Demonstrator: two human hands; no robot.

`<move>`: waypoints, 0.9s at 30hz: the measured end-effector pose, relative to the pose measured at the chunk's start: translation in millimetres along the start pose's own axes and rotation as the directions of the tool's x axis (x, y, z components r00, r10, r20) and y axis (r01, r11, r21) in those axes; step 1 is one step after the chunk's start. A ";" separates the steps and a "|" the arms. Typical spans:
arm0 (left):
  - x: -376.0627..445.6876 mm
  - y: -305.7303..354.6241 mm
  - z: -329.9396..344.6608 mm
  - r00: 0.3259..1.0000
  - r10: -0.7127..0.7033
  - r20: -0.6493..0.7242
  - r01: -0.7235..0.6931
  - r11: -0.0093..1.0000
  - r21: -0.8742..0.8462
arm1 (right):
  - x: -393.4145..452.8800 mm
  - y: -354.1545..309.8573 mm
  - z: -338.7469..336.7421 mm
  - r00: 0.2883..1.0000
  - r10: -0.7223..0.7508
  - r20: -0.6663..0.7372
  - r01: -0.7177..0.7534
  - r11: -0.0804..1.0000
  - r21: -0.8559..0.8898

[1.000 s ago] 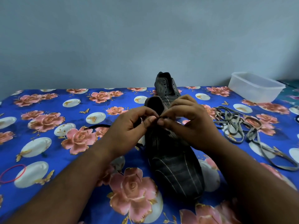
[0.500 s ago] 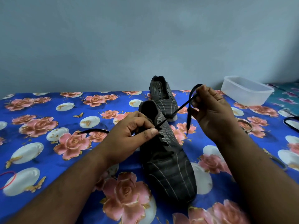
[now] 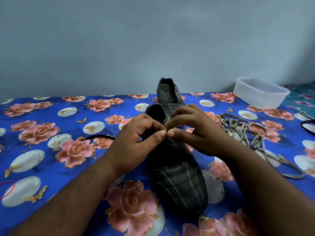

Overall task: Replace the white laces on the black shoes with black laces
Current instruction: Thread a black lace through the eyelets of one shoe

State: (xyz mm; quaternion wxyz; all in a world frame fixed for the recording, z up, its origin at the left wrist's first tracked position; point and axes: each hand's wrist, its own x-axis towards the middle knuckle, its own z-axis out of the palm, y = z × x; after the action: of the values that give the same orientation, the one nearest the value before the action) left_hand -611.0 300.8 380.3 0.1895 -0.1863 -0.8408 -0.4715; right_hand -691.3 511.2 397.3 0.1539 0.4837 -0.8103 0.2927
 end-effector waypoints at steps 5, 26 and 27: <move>0.1 -1.7 -0.5 1.000 -0.012 -0.014 0.013 0.999 0.052 | -0.9 1.3 -2.7 0.996 0.043 0.076 -0.059 0.974 0.218; 2.0 -3.8 -5.9 0.997 -0.076 -0.001 0.074 0.976 -0.205 | -8.7 34.3 -22.3 0.882 0.443 -0.158 -0.410 0.889 0.202; 2.1 -3.4 -6.1 0.997 -0.070 -0.012 0.066 0.979 -0.193 | -6.6 25.1 -21.4 0.915 0.385 -0.119 -0.345 0.901 0.262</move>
State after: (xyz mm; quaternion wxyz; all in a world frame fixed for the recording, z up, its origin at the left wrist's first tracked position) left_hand -613.6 294.2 381.8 0.1623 -0.1703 -0.7952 -0.5588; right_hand -710.7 538.2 402.4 0.1053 0.3111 -0.8303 0.4502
